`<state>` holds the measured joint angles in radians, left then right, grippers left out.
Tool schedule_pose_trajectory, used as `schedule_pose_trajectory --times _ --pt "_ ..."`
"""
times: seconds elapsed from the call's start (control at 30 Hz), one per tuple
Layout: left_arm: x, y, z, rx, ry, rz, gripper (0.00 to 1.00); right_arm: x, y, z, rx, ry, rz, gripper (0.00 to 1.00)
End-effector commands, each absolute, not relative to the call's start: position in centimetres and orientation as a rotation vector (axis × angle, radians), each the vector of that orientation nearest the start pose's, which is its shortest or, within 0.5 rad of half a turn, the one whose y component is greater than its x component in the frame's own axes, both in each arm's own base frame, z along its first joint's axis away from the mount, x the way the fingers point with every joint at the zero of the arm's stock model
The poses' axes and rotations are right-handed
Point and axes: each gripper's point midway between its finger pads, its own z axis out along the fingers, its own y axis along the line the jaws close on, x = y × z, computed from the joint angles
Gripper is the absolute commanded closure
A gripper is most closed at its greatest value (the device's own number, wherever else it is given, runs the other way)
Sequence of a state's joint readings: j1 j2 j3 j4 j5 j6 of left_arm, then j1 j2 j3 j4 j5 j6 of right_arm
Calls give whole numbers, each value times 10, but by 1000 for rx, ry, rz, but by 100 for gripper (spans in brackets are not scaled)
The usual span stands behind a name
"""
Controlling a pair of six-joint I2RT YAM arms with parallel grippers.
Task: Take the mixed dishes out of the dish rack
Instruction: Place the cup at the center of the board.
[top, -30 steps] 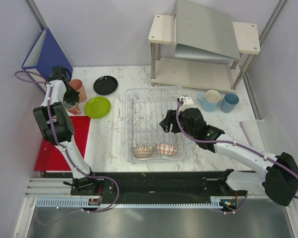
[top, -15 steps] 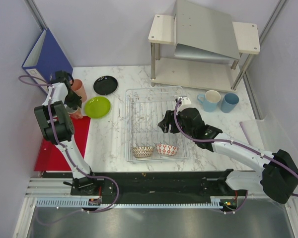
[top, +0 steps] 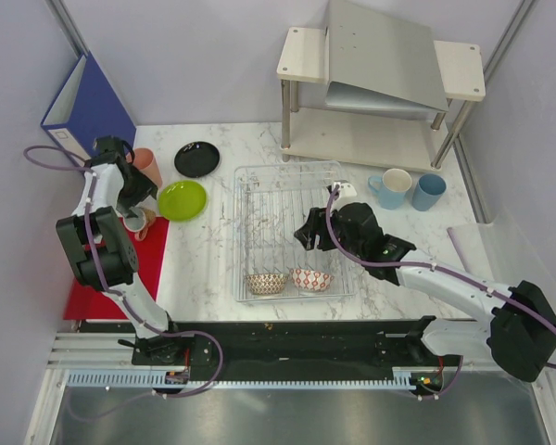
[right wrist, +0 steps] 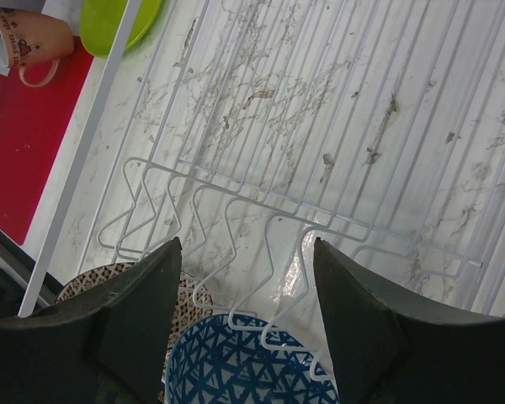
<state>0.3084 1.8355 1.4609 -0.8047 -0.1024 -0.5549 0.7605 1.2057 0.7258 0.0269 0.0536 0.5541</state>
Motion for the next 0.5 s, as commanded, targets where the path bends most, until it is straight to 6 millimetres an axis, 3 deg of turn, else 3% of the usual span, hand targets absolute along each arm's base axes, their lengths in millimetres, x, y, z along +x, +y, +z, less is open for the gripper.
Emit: schedule_pose_trajectory --times 0.0,0.33,0.47 --pt "393 123 126 -1139 2362 52 25 268 274 179 -168 2035 818 29" --pt "387 124 92 -1153 2442 83 53 266 269 175 -155 2037 804 29" --pt "388 122 89 -1140 2452 79 80 268 269 175 -155 2035 796 29"
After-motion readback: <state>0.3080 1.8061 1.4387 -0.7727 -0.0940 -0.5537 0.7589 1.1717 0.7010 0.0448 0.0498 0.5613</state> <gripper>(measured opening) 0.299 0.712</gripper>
